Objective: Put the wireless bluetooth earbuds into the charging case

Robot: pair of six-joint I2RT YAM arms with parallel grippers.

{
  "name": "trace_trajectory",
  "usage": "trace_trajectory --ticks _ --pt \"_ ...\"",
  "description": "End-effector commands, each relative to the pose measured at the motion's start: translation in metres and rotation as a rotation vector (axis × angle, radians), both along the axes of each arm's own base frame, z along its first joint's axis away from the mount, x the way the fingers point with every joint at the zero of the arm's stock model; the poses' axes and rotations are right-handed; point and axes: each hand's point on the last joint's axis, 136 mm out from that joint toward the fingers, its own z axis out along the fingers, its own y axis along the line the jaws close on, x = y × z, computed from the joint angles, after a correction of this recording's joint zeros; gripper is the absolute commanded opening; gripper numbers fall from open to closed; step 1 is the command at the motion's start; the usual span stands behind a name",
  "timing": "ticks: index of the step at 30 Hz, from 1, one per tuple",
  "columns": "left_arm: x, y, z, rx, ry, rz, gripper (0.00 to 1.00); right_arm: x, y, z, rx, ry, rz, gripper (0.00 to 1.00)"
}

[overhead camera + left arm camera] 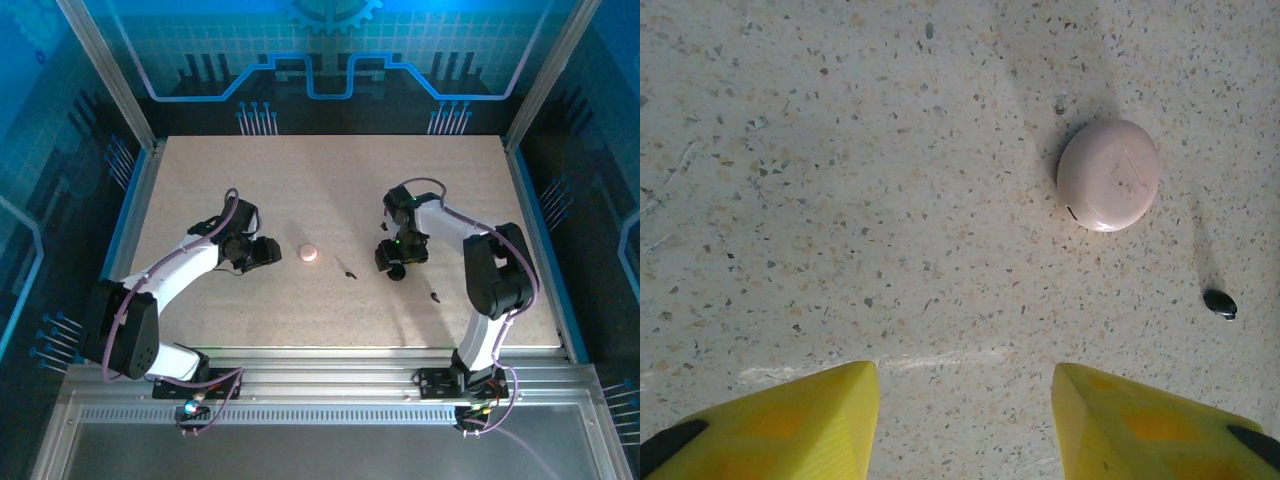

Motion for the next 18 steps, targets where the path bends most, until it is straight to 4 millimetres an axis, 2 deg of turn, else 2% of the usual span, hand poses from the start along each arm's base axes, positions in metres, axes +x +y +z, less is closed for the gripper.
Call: trace_trajectory --ticks 1,7,13,18 --pt "0.0 0.001 -0.005 0.029 -0.015 -0.029 0.49 0.003 -0.001 -0.004 0.009 0.031 -0.028 0.69" --pt "0.003 -0.001 -0.006 0.044 -0.015 -0.047 0.48 -0.002 -0.004 -0.011 -0.01 0.063 -0.054 0.63" --pt "0.004 -0.004 -0.005 0.05 -0.026 -0.056 0.48 -0.006 -0.005 -0.012 -0.022 0.097 -0.087 0.62" --pt "0.003 -0.005 -0.004 0.056 -0.03 -0.059 0.48 -0.006 -0.007 -0.016 -0.033 0.099 -0.094 0.53"
